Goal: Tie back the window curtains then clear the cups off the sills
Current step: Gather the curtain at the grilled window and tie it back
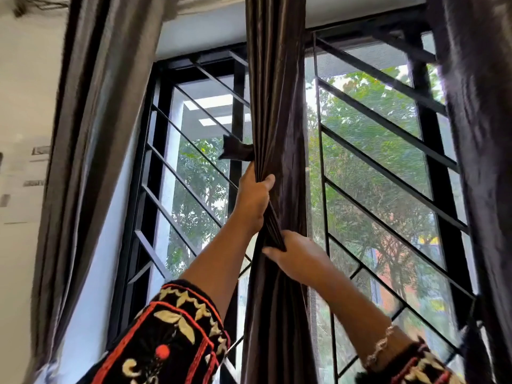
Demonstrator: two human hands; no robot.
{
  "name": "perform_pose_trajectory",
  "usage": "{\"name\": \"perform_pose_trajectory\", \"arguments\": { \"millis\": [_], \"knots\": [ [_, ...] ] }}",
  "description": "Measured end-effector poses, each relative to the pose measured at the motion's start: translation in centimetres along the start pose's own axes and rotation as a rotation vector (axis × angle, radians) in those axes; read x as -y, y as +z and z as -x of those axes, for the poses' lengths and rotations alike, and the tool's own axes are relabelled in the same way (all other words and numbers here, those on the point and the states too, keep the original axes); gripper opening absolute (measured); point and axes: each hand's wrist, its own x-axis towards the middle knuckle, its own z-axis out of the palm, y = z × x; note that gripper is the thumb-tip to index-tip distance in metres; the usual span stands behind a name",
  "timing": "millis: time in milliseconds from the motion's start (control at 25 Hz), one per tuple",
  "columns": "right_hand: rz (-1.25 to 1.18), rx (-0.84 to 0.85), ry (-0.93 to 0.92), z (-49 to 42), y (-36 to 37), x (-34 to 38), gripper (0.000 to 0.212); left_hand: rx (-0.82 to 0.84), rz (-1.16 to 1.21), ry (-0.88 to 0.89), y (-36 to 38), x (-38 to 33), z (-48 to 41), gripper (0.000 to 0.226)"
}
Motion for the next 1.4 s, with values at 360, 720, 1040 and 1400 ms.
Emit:
{"name": "perform_pose_trajectory", "arguments": {
  "millis": [360, 720, 1040, 1400],
  "knots": [
    [-0.886, -0.204, -0.045, -7.0, -6.2, -4.1, 0.054, 0.145, 0.315, -0.025, -1.2, -0.3, 0.7, 0.029],
    [-1.338, 0.077, -0.167, -7.6, -6.0, -1.8, 0.017, 0.199, 0.344, -0.063, -1.9, -0.9, 0.7, 0.027],
    [0.134, -0.678, -0.16, -4.4, -3.8, 2.8, 0.027, 0.101, 0.163, 0.018, -0.5, -0.2, 0.8, 0.029],
    [0.088, -0.689, -0.366, -2.4, -0.1, 2.3, 0.036, 0.194, 0.231, -0.086, -0.5, -0.9, 1.0, 0.034]
  ]
}}
